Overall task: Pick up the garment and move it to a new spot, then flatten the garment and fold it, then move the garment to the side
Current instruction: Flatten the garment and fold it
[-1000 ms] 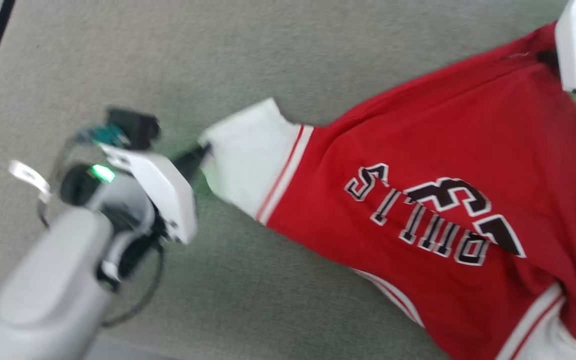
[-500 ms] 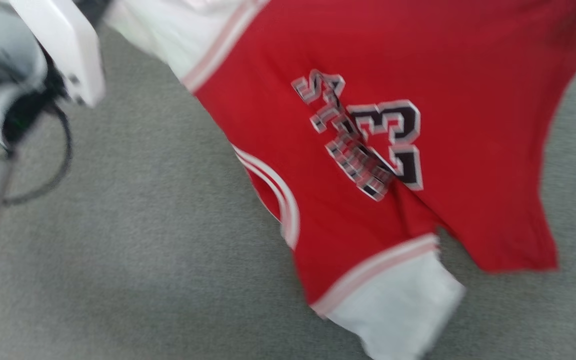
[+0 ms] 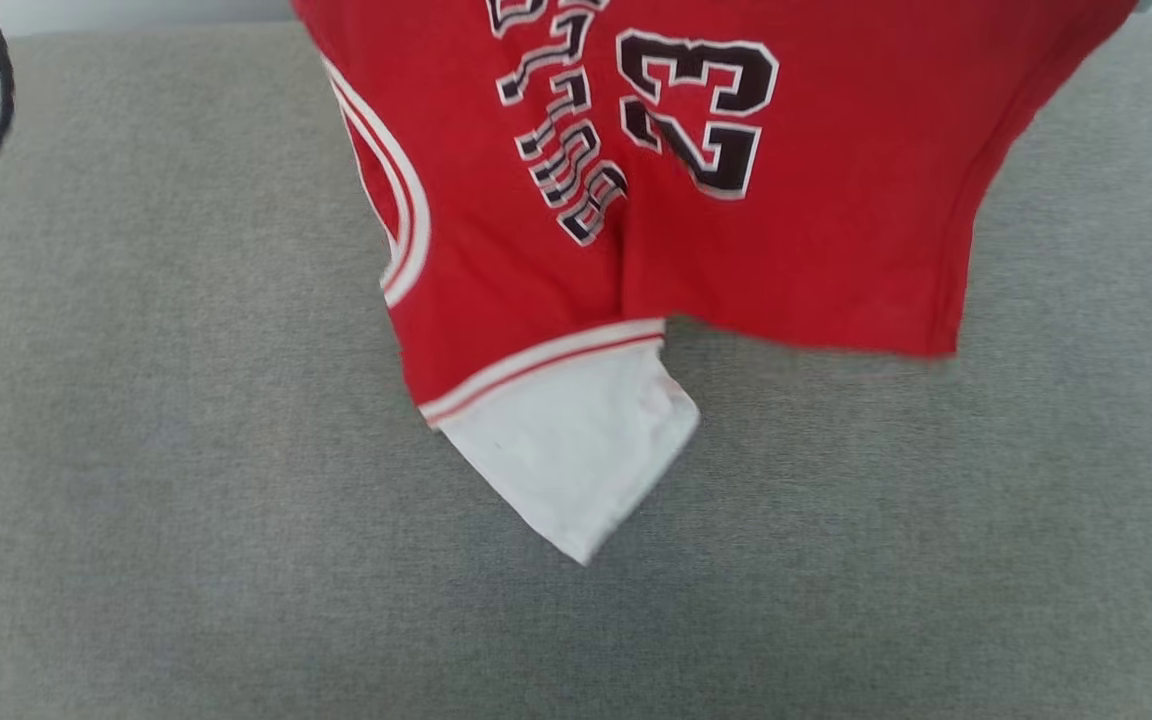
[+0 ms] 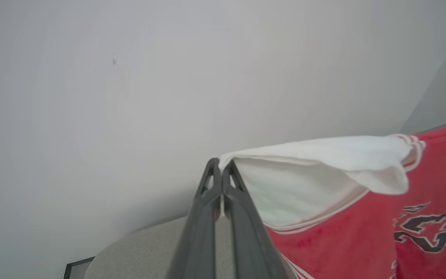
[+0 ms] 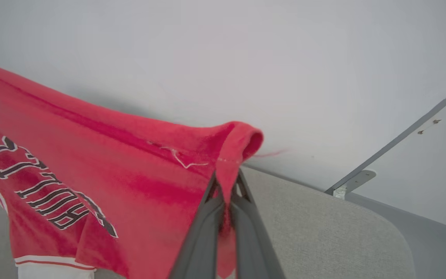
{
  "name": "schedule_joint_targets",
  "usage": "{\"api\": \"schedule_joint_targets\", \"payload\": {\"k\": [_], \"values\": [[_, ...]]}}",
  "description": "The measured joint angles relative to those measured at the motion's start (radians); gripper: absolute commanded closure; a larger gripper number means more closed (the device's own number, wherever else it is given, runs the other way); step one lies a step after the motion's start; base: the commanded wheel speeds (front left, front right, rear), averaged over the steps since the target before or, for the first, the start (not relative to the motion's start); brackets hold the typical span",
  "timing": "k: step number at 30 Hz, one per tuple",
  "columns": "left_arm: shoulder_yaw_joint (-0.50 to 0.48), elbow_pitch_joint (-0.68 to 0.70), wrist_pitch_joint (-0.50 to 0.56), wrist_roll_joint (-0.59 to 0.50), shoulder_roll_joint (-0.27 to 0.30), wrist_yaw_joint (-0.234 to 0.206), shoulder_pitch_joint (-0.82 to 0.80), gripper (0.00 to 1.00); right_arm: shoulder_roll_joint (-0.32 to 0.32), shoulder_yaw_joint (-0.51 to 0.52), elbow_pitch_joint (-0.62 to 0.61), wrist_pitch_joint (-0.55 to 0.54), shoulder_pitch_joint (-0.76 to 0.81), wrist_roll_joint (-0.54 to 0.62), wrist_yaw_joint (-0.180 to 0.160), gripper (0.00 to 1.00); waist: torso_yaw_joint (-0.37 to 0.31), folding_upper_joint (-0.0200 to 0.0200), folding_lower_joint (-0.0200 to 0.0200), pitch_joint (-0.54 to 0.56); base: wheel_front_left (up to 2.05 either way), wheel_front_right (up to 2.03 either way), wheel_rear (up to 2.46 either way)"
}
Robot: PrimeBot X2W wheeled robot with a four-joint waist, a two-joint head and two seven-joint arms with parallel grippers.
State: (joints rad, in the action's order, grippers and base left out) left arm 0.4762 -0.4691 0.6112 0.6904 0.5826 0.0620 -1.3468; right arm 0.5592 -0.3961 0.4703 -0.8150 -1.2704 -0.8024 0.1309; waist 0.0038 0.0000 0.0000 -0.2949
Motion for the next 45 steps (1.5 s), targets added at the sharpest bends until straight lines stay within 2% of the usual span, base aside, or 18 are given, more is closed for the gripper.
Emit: {"api": "schedule_joint_targets", "payload": {"k": [7,14,16,19,23,25,28,31,36,41,45], "values": [[0.009,-0.122,-0.100,-0.041,-0.036,0.010,-0.119,1.00,-0.038,0.002,0.024,0.115,-0.052,0.059,0.000,1.00,-0.020,0.0000,0.0000,-0.006,0.00,0.00,0.00],[0.025,-0.260,-0.327,-0.139,-0.085,0.009,-0.269,1.00,-0.080,-0.005,0.156,0.307,-0.155,0.171,0.000,1.00,-0.026,0.0000,0.0000,-0.063,0.00,0.00,0.00],[0.026,-0.304,-0.391,-0.158,-0.098,-0.002,-0.312,1.00,-0.096,-0.014,0.201,0.369,-0.183,0.211,0.000,1.00,-0.027,0.0000,0.0000,-0.084,0.00,0.00,0.00],[0.031,-0.351,-0.521,-0.207,-0.109,-0.020,-0.385,1.00,-0.122,-0.018,0.265,0.485,-0.235,0.269,0.000,1.00,-0.028,0.0000,0.0000,-0.118,0.00,0.00,0.00],[0.032,-0.416,-0.713,-0.253,-0.122,-0.044,-0.473,1.00,-0.148,-0.014,0.347,0.694,-0.311,0.373,0.000,1.00,-0.028,0.0000,0.0000,-0.163,0.00,0.00,0.00],[0.030,-0.449,-0.793,-0.263,-0.132,-0.045,-0.507,1.00,-0.165,-0.012,0.390,0.778,-0.333,0.428,0.000,1.00,-0.028,0.0000,0.0000,-0.181,0.00,0.00,0.00],[0.025,-0.477,-0.855,-0.275,-0.143,-0.043,-0.544,1.00,-0.178,-0.012,0.452,0.874,-0.369,0.501,0.000,1.00,-0.023,0.0000,0.0000,-0.206,0.00,0.00,0.00],[0.027,-0.499,-0.869,-0.280,-0.152,-0.014,-0.545,1.00,-0.193,-0.014,0.522,0.905,-0.386,0.541,0.000,1.00,-0.012,0.0000,0.0000,-0.225,0.00,0.00,0.00],[0.071,-0.588,-0.871,-0.292,-0.164,0.038,-0.445,1.00,-0.238,-0.061,0.605,0.880,-0.336,0.523,0.000,1.00,0.009,0.0000,0.0000,-0.231,0.00,0.00,0.00],[0.133,-0.676,-0.735,-0.244,-0.201,0.065,-0.337,1.00,-0.249,-0.123,0.619,0.793,-0.238,0.409,0.000,1.00,0.024,0.0000,0.0000,-0.213,0.00,0.00,0.00],[0.229,-0.615,-0.554,-0.133,-0.218,0.067,-0.204,1.00,-0.230,-0.182,0.566,0.697,-0.143,0.296,0.000,1.00,0.034,0.0000,0.0000,-0.187,0.00,0.00,0.00]]}}
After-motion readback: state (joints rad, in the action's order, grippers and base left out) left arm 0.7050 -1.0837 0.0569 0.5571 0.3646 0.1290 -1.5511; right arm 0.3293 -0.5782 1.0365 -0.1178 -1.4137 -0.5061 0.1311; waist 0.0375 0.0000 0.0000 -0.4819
